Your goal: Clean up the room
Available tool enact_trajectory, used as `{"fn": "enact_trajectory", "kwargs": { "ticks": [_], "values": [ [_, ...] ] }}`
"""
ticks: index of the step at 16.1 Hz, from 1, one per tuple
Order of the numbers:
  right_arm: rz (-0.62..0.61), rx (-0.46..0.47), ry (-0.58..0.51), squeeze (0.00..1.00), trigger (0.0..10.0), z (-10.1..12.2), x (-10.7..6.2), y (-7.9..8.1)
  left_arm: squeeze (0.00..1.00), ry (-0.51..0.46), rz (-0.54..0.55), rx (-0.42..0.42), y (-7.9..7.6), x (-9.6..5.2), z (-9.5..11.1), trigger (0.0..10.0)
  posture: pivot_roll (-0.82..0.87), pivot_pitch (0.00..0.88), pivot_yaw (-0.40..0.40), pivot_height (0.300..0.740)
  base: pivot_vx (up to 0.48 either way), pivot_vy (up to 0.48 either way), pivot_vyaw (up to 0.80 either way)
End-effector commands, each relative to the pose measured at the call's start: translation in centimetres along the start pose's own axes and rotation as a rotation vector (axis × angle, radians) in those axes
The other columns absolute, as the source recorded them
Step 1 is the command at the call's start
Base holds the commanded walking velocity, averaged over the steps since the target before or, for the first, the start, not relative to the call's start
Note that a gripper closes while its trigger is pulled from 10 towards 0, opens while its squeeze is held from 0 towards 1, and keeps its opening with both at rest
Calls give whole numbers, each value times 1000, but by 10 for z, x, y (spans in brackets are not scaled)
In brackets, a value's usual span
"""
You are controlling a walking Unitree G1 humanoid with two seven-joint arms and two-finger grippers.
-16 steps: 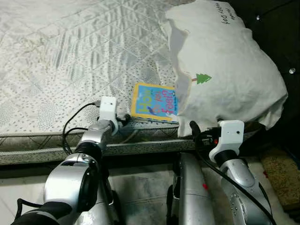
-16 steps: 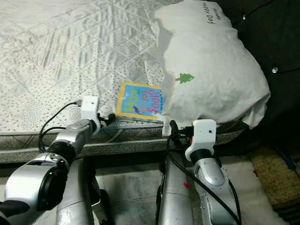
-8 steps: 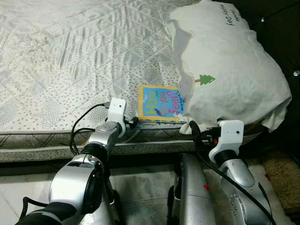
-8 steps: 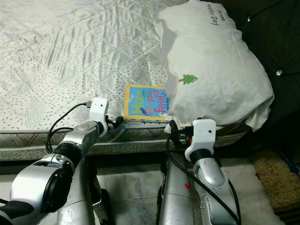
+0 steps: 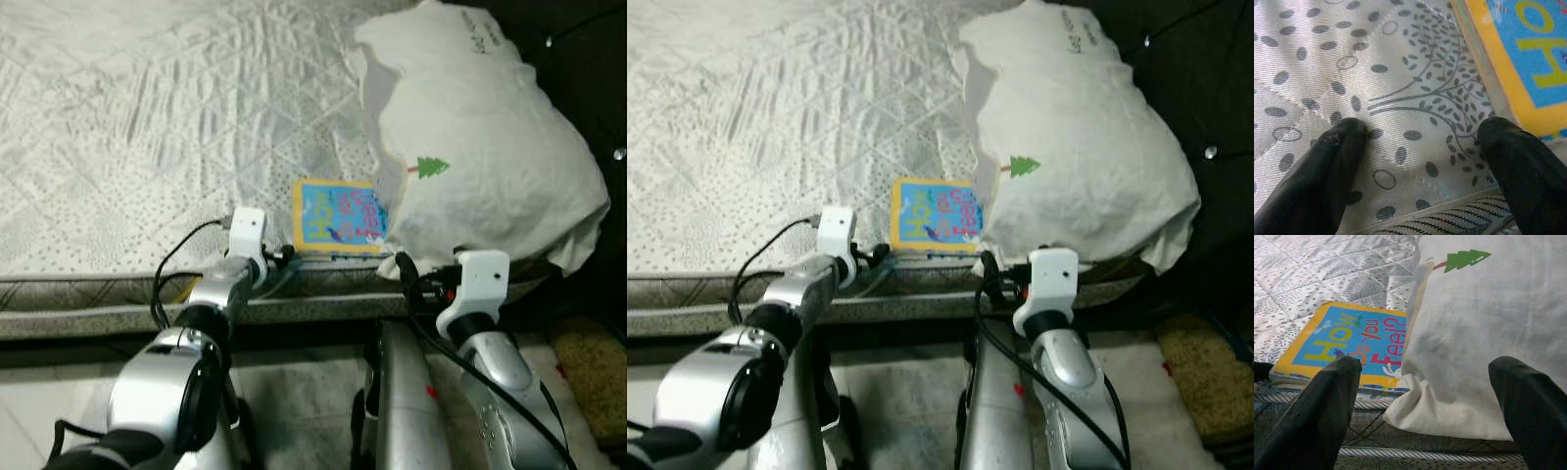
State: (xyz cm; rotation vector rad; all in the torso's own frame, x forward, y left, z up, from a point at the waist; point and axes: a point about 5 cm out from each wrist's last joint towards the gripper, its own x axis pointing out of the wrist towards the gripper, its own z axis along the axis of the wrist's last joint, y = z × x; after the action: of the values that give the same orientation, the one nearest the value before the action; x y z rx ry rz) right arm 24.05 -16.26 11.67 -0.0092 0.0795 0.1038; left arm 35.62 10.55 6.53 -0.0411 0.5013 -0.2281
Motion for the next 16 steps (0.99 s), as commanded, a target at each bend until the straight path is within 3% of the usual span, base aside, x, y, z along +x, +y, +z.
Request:
{"fn": "enact_trajectory", "kwargs": {
  "ticks": [1, 4, 6, 8, 10, 12, 16],
  "values": [
    [-7, 1, -2, 0, 10000, -1, -1, -2, 0, -22, 22, -47, 3, -3, -5, 10000, -155, 127, -27, 537, 0, 0, 0],
    [1, -2, -2, 0, 10000, -1, 2, -2, 0, -57, 38, -70, 9, -16, -9, 10000, -137, 120, -30, 537, 0, 0, 0],
    [9, -2, -8, 0, 10000, 0, 6, -1, 0, -74, 17, -90, 2, -32, -15, 10000, -125, 112, -34, 537, 0, 0, 0],
    [14, -5, -17, 0, 10000, 1, 11, -1, 0, -236, 8, -92, -3, -62, -6, 10000, -107, 100, -38, 537, 0, 0, 0],
    [17, -5, -24, 0, 10000, 1, 16, -1, 0, -346, 62, -104, 7, -79, 0, 10000, -82, 78, -40, 537, 0, 0, 0],
    [14, 0, -42, 0, 10000, 3, 25, -2, 0, -478, 84, -17, 16, -101, 15, 10000, -44, 57, -54, 537, 0, 0, 0],
    [32, 18, -127, 0, 10000, 15, 45, -1, 0, -551, 163, 59, 34, -116, 30, 10000, 6, 1, -55, 550, 0, 0, 0]
  ]
}}
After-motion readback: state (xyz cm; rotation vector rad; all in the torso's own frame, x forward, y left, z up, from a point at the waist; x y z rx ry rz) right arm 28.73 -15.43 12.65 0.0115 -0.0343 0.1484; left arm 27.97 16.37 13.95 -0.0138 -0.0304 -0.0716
